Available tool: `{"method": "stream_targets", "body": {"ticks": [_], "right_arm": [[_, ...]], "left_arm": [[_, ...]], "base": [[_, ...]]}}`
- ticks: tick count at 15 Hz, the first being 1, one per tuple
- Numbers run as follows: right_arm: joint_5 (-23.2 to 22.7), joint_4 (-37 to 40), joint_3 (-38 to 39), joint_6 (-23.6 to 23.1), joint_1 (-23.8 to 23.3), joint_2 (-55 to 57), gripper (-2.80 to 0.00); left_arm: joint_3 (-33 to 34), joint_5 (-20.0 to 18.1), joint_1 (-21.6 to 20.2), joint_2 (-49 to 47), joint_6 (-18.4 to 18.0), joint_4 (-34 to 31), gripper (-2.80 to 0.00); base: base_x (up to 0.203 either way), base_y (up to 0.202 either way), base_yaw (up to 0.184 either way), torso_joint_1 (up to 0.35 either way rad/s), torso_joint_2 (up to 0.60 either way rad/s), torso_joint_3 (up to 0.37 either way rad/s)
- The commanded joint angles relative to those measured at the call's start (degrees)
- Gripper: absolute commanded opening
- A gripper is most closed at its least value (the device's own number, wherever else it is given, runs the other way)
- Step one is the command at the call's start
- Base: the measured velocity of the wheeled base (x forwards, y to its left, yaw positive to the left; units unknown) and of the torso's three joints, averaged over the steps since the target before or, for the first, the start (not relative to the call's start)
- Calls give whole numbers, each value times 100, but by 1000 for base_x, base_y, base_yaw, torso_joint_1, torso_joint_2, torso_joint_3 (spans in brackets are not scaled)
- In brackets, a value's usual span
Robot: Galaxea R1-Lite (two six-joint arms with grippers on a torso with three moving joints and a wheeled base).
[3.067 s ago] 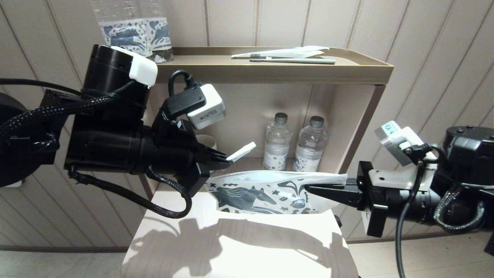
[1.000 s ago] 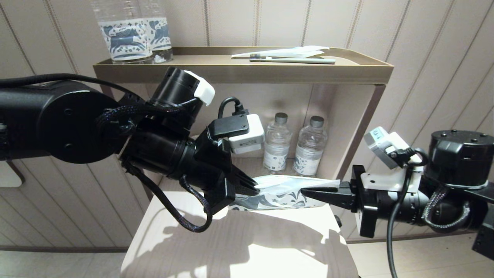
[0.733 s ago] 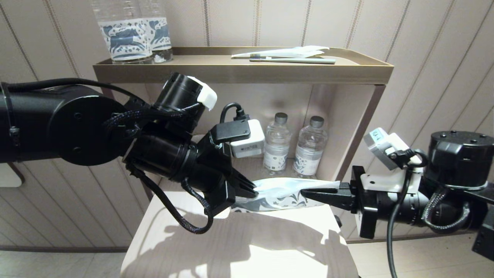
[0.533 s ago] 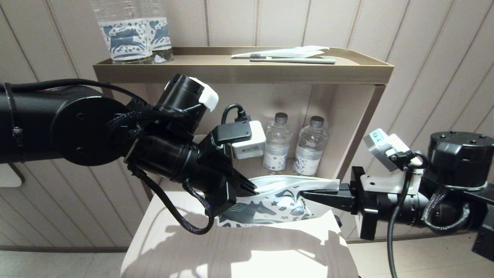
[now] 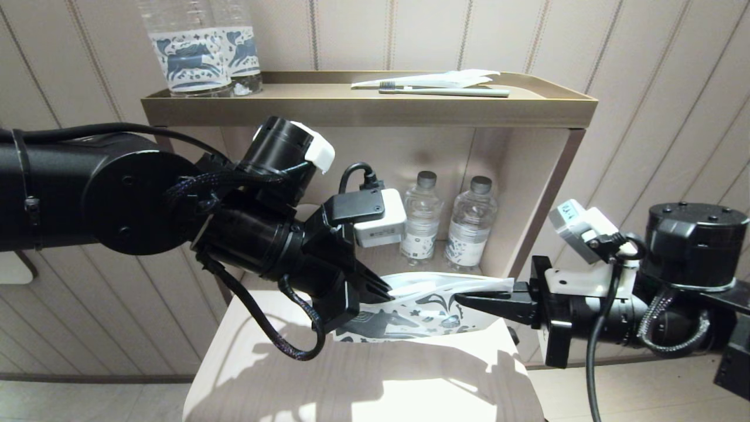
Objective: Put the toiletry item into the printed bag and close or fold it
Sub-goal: Place the toothpaste in the storage bag
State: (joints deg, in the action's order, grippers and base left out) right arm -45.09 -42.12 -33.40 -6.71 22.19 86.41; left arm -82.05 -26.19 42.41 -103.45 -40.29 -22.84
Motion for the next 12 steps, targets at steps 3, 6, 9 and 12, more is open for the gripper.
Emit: {"method": "stream_targets", "body": {"ticks": [3,6,9,12], "right_arm": [[-26,-24,0,-6,-4,-10,-280],[-33,-24,-26,-6,-30,-2,-280],[-35,-16,-70,3,-48,-45,-280],[-43,-16,-88,3,-57,-63,-280]], "left_arm": [[9,-9,57,44,-14,-22,0],[-56,-7,57,129,35,-26,0],[-8,-4,-28,241,217,-56,0],[214,-31,-240,408,678,-28,0]], "base": [[0,0,0,0,0,0],[0,0,0,0,0,0],[0,0,0,0,0,0],[0,0,0,0,0,0]]}}
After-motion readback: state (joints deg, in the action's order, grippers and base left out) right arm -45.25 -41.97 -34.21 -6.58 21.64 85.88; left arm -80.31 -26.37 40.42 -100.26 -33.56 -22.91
